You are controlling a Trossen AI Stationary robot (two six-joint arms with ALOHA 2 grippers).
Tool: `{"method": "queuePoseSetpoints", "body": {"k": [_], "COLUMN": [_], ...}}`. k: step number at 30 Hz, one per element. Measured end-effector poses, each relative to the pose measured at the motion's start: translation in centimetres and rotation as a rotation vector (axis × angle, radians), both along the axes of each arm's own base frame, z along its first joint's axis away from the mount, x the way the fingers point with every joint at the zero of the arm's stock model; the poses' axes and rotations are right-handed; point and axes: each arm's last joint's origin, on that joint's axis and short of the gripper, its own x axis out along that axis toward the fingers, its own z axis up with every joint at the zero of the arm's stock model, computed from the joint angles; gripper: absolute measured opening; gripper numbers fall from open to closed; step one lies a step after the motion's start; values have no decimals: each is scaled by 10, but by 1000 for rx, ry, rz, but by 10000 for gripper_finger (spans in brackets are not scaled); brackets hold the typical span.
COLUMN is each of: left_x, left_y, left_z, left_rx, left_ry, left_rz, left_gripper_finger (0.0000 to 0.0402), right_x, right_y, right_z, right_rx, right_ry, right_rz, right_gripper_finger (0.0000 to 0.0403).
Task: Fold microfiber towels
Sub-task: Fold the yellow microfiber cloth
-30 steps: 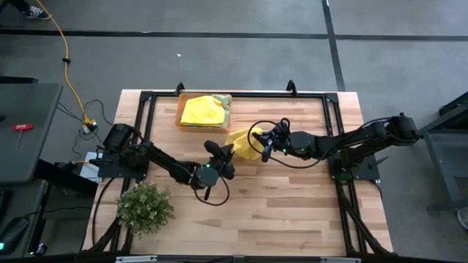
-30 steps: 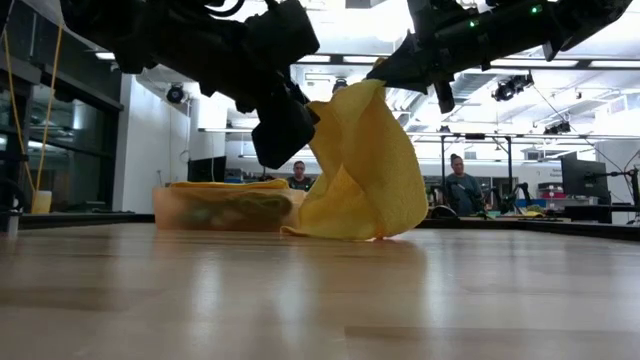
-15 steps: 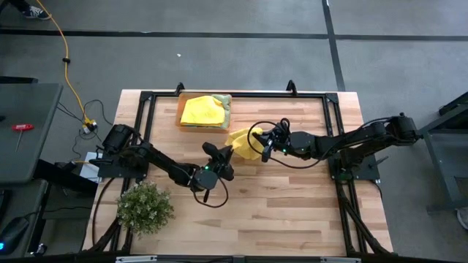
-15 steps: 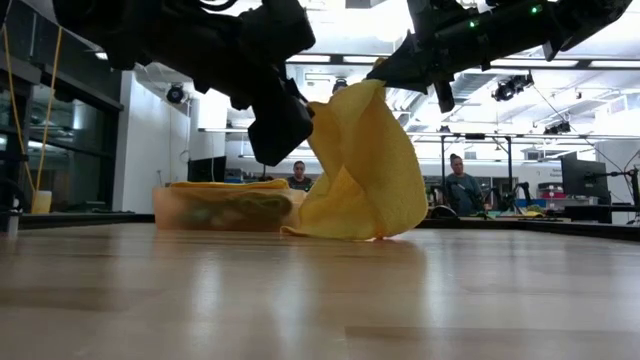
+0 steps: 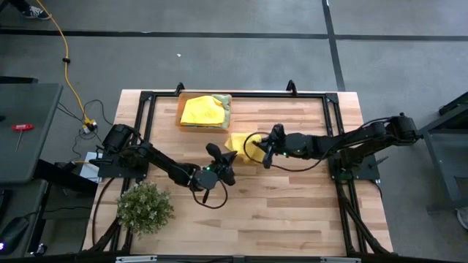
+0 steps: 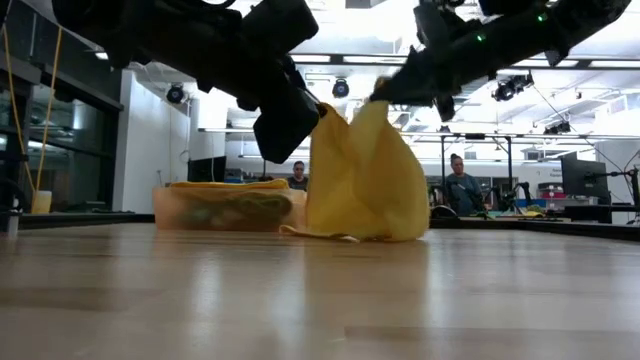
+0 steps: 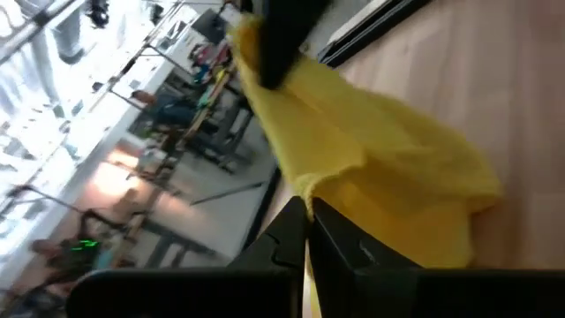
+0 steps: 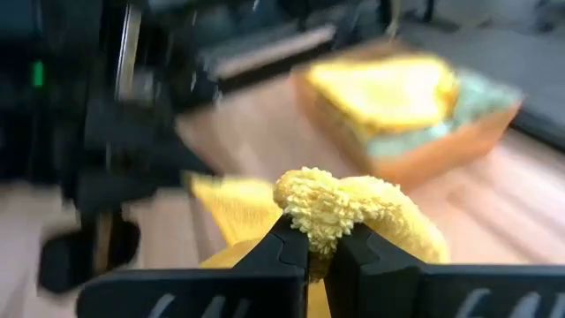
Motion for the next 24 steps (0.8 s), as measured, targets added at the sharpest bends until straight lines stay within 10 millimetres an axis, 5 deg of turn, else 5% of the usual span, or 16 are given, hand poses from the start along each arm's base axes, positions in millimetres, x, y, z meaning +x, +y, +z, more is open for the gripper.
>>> {"method": "queuePoseSetpoints", "body": {"k": [14,24], "left_x": [7,9], "left_y": [8,27], "left_z": [-30,-41], "left_rx": [-533,-577], "left_ry": [-146,-156], "left_rz": [-226,-155], "left_gripper_finger": [0,0], "right_x": [-32,-28], "right_y": [7,39], "right_z": [-48,-43], "right_rx": [236,127], "right_ry": [578,521], "right_rz": [104,335], "right_gripper_finger": [46,146]}}
